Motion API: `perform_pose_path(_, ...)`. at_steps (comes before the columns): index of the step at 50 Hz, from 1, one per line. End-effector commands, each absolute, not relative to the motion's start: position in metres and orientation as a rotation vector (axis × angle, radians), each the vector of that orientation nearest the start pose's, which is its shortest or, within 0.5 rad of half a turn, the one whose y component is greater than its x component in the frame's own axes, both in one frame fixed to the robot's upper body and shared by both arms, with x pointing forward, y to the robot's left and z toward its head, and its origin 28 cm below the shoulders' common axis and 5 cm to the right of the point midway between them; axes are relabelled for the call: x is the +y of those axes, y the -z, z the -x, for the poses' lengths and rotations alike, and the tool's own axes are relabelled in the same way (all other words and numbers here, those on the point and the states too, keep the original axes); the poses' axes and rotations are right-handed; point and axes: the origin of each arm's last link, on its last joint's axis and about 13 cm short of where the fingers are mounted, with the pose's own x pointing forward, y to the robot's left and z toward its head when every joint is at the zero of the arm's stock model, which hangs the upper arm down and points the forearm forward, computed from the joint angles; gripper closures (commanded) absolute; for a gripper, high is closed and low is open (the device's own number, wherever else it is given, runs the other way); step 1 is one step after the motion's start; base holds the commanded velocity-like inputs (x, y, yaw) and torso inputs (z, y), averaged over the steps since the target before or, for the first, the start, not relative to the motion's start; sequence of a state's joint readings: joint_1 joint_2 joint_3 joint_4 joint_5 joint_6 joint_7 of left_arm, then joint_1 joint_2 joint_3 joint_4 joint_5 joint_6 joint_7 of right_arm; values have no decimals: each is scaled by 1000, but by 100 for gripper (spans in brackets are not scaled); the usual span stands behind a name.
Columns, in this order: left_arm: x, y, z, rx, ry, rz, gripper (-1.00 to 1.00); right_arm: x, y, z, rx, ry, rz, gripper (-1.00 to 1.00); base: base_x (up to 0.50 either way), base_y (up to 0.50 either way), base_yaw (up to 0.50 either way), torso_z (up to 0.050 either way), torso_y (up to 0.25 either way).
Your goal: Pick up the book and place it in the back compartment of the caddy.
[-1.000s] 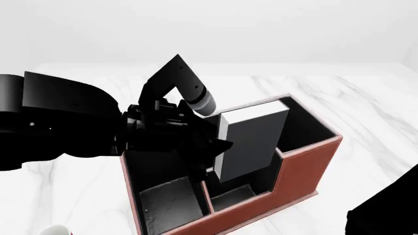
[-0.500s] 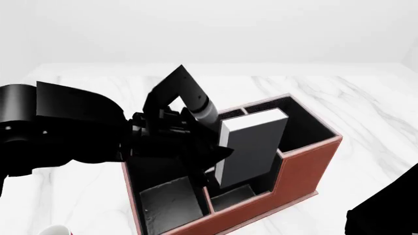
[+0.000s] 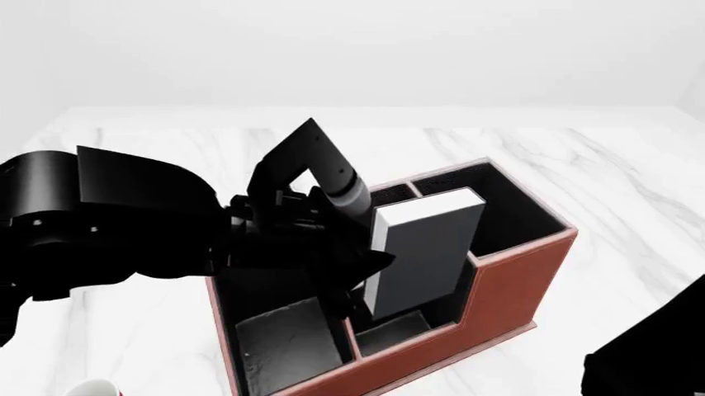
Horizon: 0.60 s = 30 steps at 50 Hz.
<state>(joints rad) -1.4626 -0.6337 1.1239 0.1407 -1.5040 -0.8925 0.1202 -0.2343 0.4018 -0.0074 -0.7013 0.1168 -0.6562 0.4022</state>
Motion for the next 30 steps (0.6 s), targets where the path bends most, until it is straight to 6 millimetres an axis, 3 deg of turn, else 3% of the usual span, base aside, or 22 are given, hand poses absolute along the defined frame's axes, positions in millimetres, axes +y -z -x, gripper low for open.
perform_pose_path(1, 189, -268, -294, 396, 1147, -231, 100, -133, -166, -133, -1115, 73, -25, -100, 0, 0, 0, 0, 0)
perform_pose_path(30, 188, -250, -295, 421, 1156, -209, 100, -133, -165, -133, -1112, 71, -25, -100, 0, 0, 0, 0, 1)
